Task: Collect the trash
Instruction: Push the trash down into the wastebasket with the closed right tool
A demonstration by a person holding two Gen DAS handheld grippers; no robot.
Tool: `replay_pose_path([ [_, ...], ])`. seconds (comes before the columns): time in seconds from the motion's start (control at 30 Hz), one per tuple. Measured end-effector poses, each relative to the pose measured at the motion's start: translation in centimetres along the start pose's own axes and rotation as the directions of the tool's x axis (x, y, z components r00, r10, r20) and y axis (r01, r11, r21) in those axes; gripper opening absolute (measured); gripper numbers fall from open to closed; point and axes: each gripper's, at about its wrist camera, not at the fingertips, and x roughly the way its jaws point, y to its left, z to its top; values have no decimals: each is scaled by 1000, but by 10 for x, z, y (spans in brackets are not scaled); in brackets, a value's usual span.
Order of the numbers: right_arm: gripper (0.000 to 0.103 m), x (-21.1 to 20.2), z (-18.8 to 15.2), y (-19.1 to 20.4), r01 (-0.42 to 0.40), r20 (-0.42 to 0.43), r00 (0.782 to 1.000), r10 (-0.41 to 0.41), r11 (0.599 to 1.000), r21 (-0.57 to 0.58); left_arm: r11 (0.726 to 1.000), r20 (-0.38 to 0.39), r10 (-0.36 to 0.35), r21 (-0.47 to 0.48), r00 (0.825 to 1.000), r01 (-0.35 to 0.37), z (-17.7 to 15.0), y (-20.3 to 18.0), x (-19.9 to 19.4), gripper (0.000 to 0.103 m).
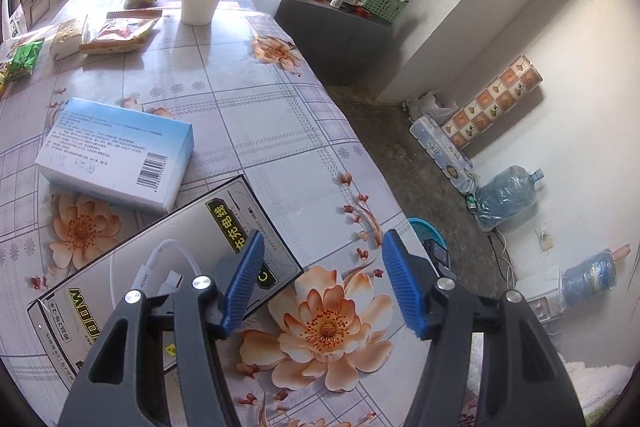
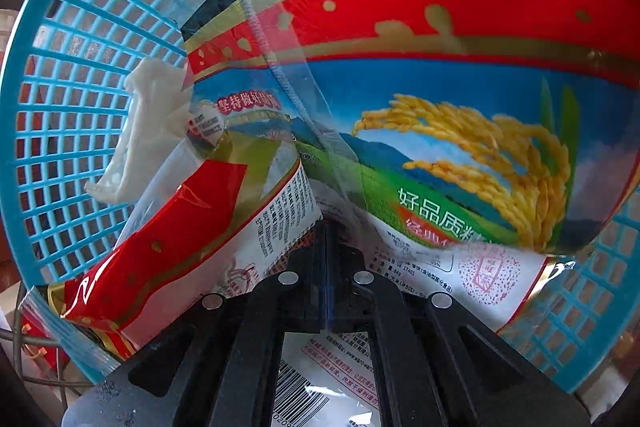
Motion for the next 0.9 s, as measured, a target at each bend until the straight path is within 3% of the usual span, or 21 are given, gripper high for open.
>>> replay_pose_path([
  [0.13,1,10,11,-2,37,-15,999,-38,999,-24,1000,-6,0,-12,1000,0,1,6,2,59],
  [0.4,1,25,27,-26,31,-95,995,-32,999,-9,999,-15,13,-46,1000,-14,-2,19,5,59],
  [0.6,1,13,18,-46,27,-73,997,-26,1000,16,999,9,7,-49,1000,-6,-4,21,-9,59],
  [0.77,20,-18,-6,-64,-16,24,1000,16,1000,0,999,36,-3,-54,999,5,-11,23,-27,59],
  [0.9,44,-46,-19,-87,-72,93,993,69,997,30,998,56,-24,-53,998,27,-17,19,-44,59],
])
